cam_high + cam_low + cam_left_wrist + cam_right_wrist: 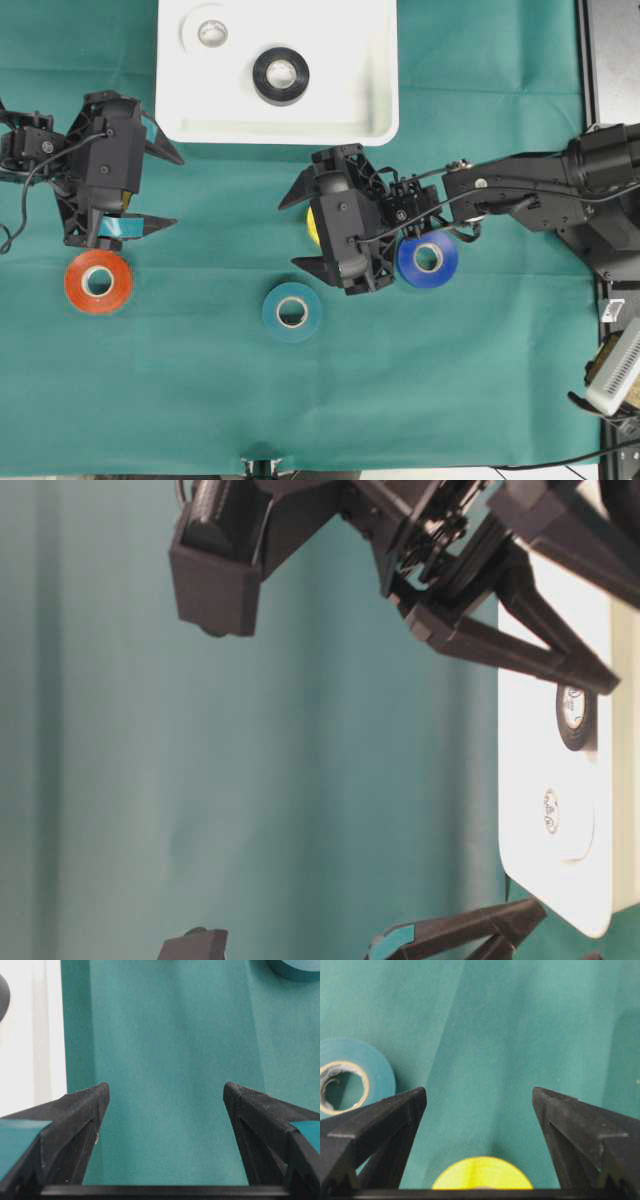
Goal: Put the tape alternately from left to right into the white case.
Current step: 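Withdraw the left gripper from the tray to the left side, then move the right gripper down over the teal tape roll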
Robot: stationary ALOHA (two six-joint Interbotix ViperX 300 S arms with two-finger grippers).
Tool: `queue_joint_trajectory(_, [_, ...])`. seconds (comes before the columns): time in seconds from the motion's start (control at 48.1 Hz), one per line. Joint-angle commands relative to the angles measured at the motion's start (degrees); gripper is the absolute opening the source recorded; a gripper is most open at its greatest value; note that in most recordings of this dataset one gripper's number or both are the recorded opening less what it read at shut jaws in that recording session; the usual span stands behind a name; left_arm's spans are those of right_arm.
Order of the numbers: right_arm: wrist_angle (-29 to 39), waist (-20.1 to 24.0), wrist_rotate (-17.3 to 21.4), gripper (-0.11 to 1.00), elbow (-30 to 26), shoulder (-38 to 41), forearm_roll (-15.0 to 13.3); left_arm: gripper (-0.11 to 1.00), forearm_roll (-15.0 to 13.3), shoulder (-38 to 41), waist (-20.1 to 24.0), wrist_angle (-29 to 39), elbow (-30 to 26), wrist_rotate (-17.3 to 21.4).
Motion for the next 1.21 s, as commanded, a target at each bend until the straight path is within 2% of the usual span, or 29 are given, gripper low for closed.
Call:
queue_joint_trajectory(0.0, [-0.26,0.70,0.09,0.74,0.18,-2.29,0.00,0.95,-0.09,-0.70,-0.18,-0.44,-0.53,0.00])
queue_joint_trajectory(0.562, [-1.85,5.36,0.18,0.74,1.93,-3.34,0.26,0.95,-0.09,-0.70,-0.18,-0.44,-0.79,-0.09])
queue_joint_trajectory(0.978, [-2.64,5.54,0.26,0.74,0.79,-0.88,0.26,0.95,-0.09,-0.70,-0.18,-0.44,-0.62,-0.09])
queue_joint_trajectory(1.186, [-2.20,5.54,3.96,0.74,-1.14,1.93,0.26,0.95,-0.09,-0.70,-0.18,-0.44,-0.53,-0.09])
